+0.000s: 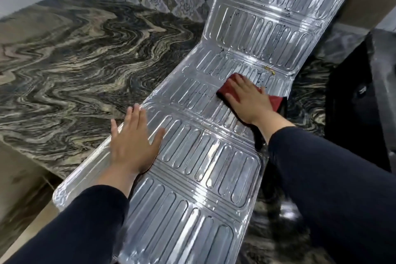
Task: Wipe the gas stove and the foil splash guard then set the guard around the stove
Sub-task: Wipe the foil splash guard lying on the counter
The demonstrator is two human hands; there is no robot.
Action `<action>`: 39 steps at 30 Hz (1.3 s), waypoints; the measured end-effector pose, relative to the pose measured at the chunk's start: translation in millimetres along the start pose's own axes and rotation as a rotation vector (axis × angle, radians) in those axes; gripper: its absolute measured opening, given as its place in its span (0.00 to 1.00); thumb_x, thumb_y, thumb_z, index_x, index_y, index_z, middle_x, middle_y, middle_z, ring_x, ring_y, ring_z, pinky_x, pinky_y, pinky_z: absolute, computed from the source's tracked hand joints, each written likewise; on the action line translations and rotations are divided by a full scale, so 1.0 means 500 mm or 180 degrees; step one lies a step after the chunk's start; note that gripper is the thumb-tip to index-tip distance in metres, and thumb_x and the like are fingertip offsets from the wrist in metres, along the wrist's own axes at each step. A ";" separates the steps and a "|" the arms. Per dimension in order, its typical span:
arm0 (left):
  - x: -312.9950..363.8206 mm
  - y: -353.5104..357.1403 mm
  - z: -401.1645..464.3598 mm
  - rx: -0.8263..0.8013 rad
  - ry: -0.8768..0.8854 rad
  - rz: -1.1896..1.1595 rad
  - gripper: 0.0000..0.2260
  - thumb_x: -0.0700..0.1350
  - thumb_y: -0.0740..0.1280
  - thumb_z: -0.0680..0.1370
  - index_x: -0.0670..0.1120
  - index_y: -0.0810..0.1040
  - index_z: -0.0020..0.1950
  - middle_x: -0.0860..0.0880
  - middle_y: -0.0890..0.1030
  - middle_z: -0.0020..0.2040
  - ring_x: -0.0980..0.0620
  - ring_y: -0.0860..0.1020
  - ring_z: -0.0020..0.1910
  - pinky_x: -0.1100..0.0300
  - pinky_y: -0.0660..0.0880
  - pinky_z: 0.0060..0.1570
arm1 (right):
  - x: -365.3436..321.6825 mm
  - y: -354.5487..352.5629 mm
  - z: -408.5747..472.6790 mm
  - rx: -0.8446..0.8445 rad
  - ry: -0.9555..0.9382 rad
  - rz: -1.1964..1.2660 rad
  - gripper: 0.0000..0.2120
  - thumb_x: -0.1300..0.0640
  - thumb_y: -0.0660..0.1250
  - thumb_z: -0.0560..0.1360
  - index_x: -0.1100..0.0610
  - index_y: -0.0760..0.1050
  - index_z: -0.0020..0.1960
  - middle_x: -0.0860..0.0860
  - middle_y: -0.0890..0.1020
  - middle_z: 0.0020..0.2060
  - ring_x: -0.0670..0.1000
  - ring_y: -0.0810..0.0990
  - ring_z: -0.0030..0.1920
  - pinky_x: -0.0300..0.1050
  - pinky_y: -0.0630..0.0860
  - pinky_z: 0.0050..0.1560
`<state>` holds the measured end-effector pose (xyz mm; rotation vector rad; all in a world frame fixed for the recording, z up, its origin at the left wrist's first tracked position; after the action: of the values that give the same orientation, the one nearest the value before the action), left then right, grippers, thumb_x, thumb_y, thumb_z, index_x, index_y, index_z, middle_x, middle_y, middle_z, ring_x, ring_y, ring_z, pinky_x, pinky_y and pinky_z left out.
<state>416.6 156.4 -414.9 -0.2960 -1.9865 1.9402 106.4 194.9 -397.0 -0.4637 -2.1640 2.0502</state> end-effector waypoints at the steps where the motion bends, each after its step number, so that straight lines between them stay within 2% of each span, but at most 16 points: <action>1: 0.000 -0.001 0.002 -0.0020 0.0010 0.0008 0.36 0.66 0.41 0.77 0.45 0.41 0.78 0.49 0.41 0.79 0.52 0.40 0.78 0.44 0.37 0.74 | 0.004 -0.001 0.008 0.0008 0.0044 -0.0015 0.30 0.34 0.39 0.77 0.42 0.45 0.76 0.44 0.45 0.78 0.47 0.43 0.77 0.65 0.42 0.74; 6: -0.033 -0.007 -0.002 -0.0096 0.0122 0.0097 0.36 0.67 0.38 0.76 0.47 0.40 0.78 0.50 0.40 0.79 0.53 0.39 0.77 0.44 0.38 0.74 | -0.026 0.009 -0.033 0.0069 0.0058 -0.0007 0.30 0.35 0.40 0.77 0.44 0.44 0.77 0.45 0.44 0.78 0.49 0.42 0.77 0.63 0.39 0.72; 11: -0.090 -0.014 -0.052 -0.0148 0.0248 0.0123 0.38 0.68 0.36 0.73 0.48 0.39 0.77 0.52 0.39 0.78 0.54 0.37 0.77 0.44 0.36 0.73 | -0.087 0.027 -0.133 0.0027 -0.0206 0.0073 0.30 0.36 0.40 0.77 0.45 0.42 0.77 0.46 0.43 0.78 0.49 0.40 0.77 0.61 0.37 0.72; 14: -0.113 -0.025 -0.069 -0.0252 0.0197 0.0103 0.40 0.68 0.39 0.72 0.47 0.42 0.78 0.52 0.41 0.78 0.55 0.39 0.77 0.43 0.36 0.72 | -0.130 0.036 -0.187 -0.0001 -0.0382 0.0105 0.30 0.36 0.40 0.78 0.45 0.42 0.77 0.45 0.44 0.78 0.48 0.39 0.77 0.61 0.37 0.74; 17: -0.096 -0.045 -0.064 -0.0337 -0.0002 0.0074 0.32 0.58 0.47 0.78 0.46 0.43 0.78 0.51 0.42 0.79 0.54 0.41 0.78 0.41 0.35 0.73 | -0.159 0.046 -0.212 0.0018 -0.0497 0.0127 0.30 0.36 0.40 0.78 0.45 0.43 0.77 0.44 0.44 0.77 0.48 0.40 0.77 0.61 0.38 0.74; 20: -0.037 -0.049 -0.035 -0.0226 -0.0212 -0.0199 0.28 0.51 0.45 0.80 0.44 0.43 0.78 0.49 0.43 0.79 0.53 0.41 0.78 0.40 0.35 0.72 | -0.162 0.045 -0.212 -0.0007 -0.0537 0.0085 0.30 0.36 0.38 0.77 0.44 0.43 0.77 0.43 0.43 0.77 0.47 0.39 0.77 0.60 0.38 0.75; 24: -0.007 -0.021 -0.012 -0.0188 -0.0378 -0.0059 0.27 0.52 0.40 0.80 0.43 0.42 0.77 0.46 0.42 0.79 0.49 0.41 0.78 0.38 0.40 0.73 | -0.178 0.039 -0.222 -0.0218 -0.1227 0.0153 0.28 0.39 0.39 0.77 0.41 0.44 0.76 0.40 0.44 0.76 0.45 0.39 0.77 0.57 0.37 0.75; 26: -0.009 -0.016 -0.012 -0.0117 -0.0353 -0.0026 0.27 0.51 0.40 0.80 0.43 0.42 0.77 0.46 0.43 0.79 0.48 0.42 0.78 0.38 0.42 0.73 | -0.203 0.037 -0.209 -0.0295 -0.1651 0.0206 0.25 0.43 0.42 0.79 0.41 0.46 0.76 0.38 0.45 0.76 0.45 0.40 0.77 0.56 0.37 0.75; 29: -0.009 -0.014 -0.015 -0.0023 -0.0310 -0.0048 0.27 0.50 0.41 0.80 0.43 0.42 0.77 0.47 0.44 0.80 0.49 0.42 0.78 0.39 0.43 0.74 | -0.257 0.039 -0.149 -0.0292 -0.1883 0.0228 0.24 0.45 0.44 0.80 0.43 0.48 0.76 0.40 0.48 0.77 0.45 0.42 0.77 0.56 0.39 0.74; 33: -0.011 -0.010 -0.015 0.0002 -0.0346 -0.0138 0.26 0.51 0.39 0.80 0.45 0.41 0.77 0.49 0.42 0.79 0.51 0.40 0.78 0.40 0.41 0.75 | -0.299 0.044 -0.052 -0.0193 -0.1779 0.0215 0.24 0.44 0.46 0.81 0.44 0.50 0.76 0.41 0.49 0.77 0.45 0.44 0.77 0.58 0.41 0.73; 39: -0.013 -0.009 -0.018 -0.0034 -0.0378 -0.0146 0.30 0.60 0.36 0.79 0.46 0.39 0.77 0.50 0.38 0.78 0.51 0.37 0.77 0.42 0.36 0.74 | -0.192 0.016 0.108 0.0070 -0.1046 0.0260 0.28 0.38 0.44 0.78 0.44 0.53 0.76 0.44 0.52 0.78 0.47 0.48 0.77 0.66 0.45 0.73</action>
<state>426.1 161.9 -411.1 -0.1394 -2.0589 1.9608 182.1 114.7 -397.4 -0.2280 -2.3282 2.3345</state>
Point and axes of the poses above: each hand's wrist, its own z-axis towards the middle knuckle, its own y-axis out of the palm, x = y × z, the point moved 1 cm from there along z, towards the middle knuckle
